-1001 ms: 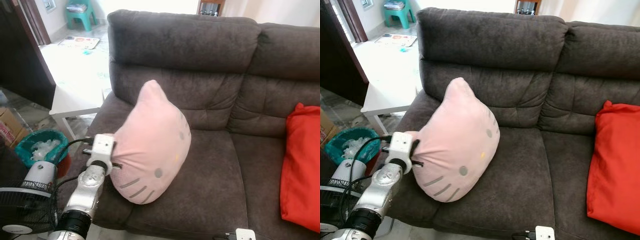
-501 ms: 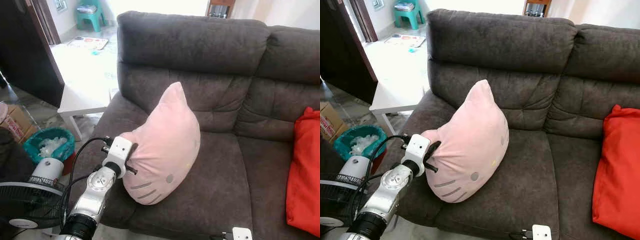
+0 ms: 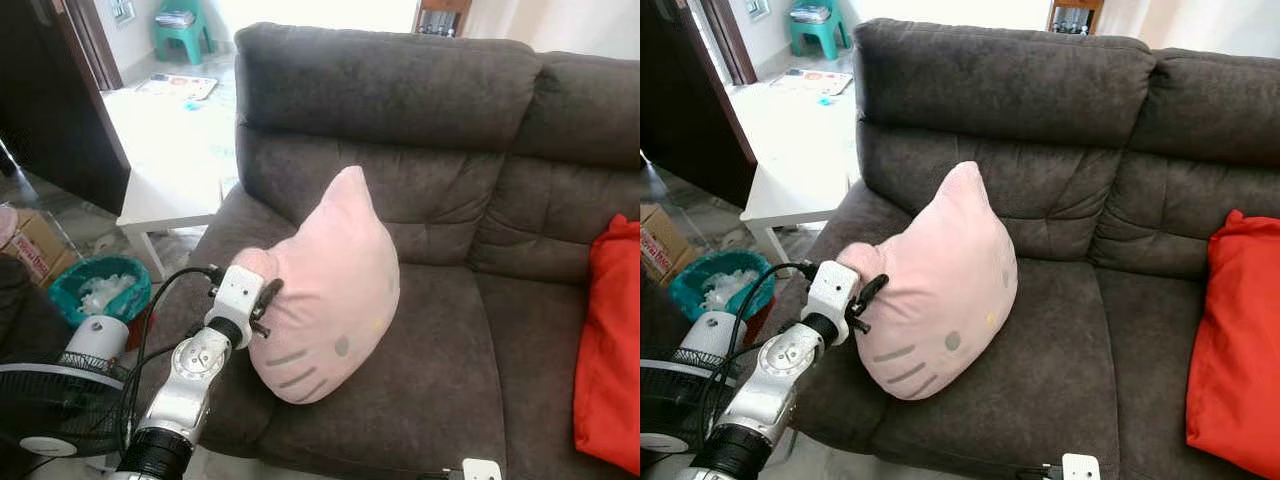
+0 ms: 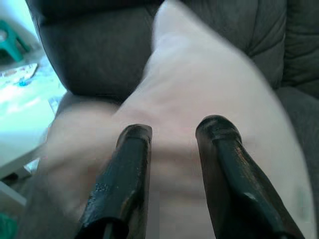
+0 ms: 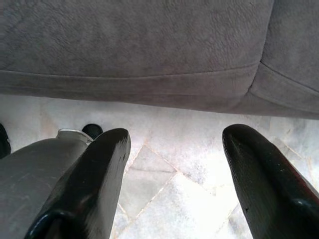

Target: Move the pillow to the sofa from floor

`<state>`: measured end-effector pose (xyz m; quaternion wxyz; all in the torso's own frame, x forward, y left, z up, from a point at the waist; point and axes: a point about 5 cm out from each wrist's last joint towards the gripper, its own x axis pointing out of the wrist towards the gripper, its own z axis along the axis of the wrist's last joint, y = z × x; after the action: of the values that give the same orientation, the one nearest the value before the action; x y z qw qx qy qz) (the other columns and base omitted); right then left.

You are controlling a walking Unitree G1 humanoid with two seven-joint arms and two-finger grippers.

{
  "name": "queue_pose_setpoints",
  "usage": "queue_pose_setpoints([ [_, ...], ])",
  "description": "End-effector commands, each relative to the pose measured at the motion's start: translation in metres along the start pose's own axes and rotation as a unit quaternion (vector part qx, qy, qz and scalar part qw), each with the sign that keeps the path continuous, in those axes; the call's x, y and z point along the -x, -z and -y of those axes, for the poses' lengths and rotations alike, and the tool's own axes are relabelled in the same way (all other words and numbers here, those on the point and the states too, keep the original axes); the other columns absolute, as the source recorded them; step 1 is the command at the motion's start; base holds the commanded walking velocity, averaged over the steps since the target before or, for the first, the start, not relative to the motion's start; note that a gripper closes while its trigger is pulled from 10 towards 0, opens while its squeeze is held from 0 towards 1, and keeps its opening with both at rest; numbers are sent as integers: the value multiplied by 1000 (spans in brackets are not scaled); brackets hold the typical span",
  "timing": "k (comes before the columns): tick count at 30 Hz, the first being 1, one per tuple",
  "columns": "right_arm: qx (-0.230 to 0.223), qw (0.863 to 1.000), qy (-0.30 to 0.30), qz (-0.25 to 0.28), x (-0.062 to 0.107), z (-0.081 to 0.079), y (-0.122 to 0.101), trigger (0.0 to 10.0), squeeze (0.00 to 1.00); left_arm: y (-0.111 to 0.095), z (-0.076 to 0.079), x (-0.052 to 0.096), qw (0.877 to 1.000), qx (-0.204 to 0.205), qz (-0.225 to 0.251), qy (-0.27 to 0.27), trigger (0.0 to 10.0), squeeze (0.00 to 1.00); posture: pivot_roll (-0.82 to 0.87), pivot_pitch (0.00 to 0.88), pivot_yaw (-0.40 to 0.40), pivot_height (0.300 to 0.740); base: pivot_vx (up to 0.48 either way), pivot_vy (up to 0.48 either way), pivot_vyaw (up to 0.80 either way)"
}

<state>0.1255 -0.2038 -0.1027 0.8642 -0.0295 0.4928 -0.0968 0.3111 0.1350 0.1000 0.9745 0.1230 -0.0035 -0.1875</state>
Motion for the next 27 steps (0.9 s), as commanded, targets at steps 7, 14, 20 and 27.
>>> queue_pose_setpoints([
  [7, 0, 1000, -4, -4, 0, -3, 1, 10000, 0, -15, 6, 10, 999, -27, 40, 18, 10000, 1000, 75, 36, -40, 740, 0, 0, 0],
  [14, -19, 1000, -4, -3, 1, -4, 3, 10000, 0, -13, 9, 19, 997, -63, 51, -13, 10000, 0, 82, 21, -33, 740, 0, 0, 0],
  [20, -54, 998, -9, 8, 0, -3, -1, 10000, 0, 3, 9, 32, 998, -6, 34, -56, 10000, 0, 84, 12, -25, 740, 0, 0, 0],
  [27, -87, 995, -19, 43, -1, -5, -13, 10000, 0, 28, 2, 47, 994, 2, -4, -113, 10000, 0, 72, 0, -10, 740, 0, 0, 0],
])
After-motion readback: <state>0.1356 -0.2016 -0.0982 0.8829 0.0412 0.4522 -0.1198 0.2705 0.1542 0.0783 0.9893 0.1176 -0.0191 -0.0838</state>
